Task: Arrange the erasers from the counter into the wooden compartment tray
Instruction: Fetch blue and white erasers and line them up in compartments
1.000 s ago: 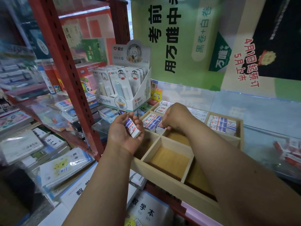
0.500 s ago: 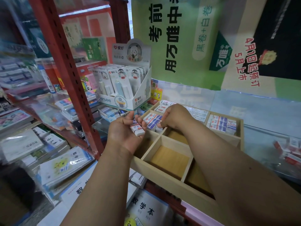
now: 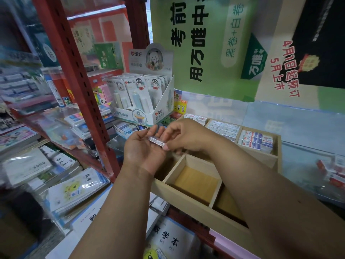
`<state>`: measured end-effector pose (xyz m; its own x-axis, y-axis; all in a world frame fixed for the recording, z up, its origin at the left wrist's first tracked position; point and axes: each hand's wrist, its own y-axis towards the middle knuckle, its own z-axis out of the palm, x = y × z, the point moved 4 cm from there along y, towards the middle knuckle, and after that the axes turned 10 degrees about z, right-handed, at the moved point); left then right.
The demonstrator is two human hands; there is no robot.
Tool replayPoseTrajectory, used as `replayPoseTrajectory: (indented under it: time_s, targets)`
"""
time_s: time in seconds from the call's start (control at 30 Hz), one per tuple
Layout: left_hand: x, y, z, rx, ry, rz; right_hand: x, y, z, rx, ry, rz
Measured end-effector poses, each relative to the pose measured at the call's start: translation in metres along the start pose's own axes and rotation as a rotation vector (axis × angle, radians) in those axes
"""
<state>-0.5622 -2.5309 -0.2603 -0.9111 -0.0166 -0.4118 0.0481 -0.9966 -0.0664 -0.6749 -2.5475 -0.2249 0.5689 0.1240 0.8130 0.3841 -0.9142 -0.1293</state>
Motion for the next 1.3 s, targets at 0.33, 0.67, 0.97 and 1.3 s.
replayPoseTrajectory:
  time_s: [0.33, 0.67, 0.97, 1.3]
  targets:
    - [0.0, 0.001, -0.009, -0.156, 0.117, 0.025, -0.025, 0.003, -0.057, -0.5, 0.137, 0.077]
    - [0.002, 0.001, -0.01, -0.188, 0.156, -0.006, -0.035, 0.028, -0.029, -0.46, -0.308, 0.099]
    - [0.002, 0.001, -0.011, -0.17, 0.155, -0.004, -0.033, 0.032, -0.026, -0.461, -0.451, 0.127]
    - [0.001, 0.0, -0.011, -0.168, 0.145, -0.008, -0.024, 0.021, -0.029, -0.441, -0.479, 0.08]
